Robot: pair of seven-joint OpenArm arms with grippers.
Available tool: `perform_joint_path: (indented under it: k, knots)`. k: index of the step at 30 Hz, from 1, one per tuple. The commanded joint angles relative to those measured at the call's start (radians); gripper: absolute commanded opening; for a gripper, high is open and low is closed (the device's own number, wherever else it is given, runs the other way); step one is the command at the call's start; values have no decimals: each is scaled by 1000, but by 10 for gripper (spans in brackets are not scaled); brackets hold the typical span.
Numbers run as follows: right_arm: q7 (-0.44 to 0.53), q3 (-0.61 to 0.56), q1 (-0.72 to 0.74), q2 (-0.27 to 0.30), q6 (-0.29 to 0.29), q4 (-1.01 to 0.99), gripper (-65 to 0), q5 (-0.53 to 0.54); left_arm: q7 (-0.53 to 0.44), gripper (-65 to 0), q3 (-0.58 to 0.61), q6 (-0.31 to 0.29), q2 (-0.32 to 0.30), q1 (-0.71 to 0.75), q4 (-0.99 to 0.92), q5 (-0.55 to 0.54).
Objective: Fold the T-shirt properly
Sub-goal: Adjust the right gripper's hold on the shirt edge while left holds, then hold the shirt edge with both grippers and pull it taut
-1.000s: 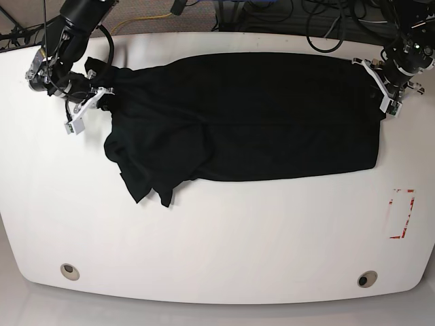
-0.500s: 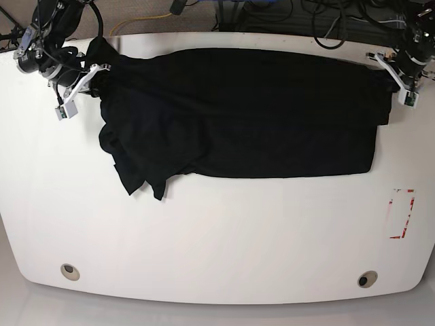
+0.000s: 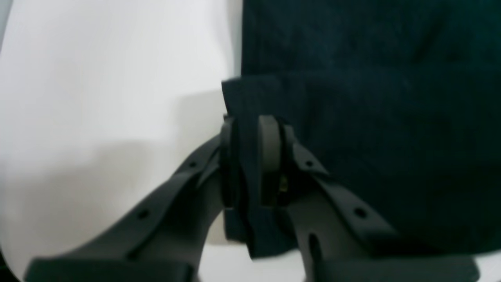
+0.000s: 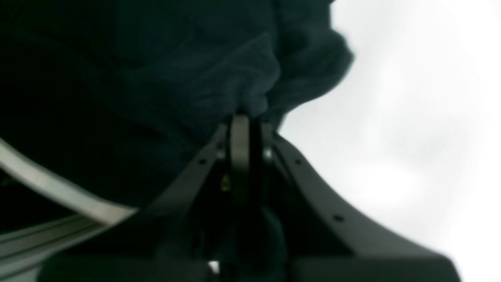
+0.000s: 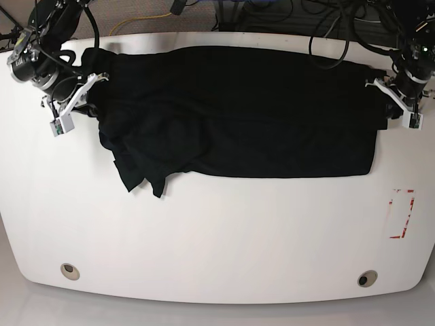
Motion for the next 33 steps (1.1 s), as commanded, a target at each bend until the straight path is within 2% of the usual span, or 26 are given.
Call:
perform_joint_path:
  k: [1, 4, 5, 7, 9, 11, 18, 33]
  knots:
    - [12, 2, 57, 18, -2, 16, -650, 0, -23, -575, 3, 1, -15, -58, 19, 19]
    - [12, -1, 97, 54, -2, 13, -650, 0, 57, -561, 56, 1, -22, -89, 21, 103]
    - [12, -9, 102, 62, -2, 11, -650, -1, 83, -538, 59, 1, -22, -93, 21, 115]
    - [12, -21, 103, 68, -2, 11, -650, -9, 123, -458, 34, 1, -24, -100, 18, 124]
    - [12, -35, 111, 67, -2, 11, -650, -24, 135, -342, -1, 1, -24, -121, 9, 128]
    - [12, -57, 111, 62, -2, 11, -650, -40, 136, -262, -12, 1, -18, -130, -1, 128]
    - [16, -67, 100, 61, -2, 11, -650, -41, 135, -254, 26, 1, 7, -110, -65, 123]
    - [16, -64, 97, 61, -2, 11, -650, -44, 133, -267, 105, 1, 13, -109, -186, 121]
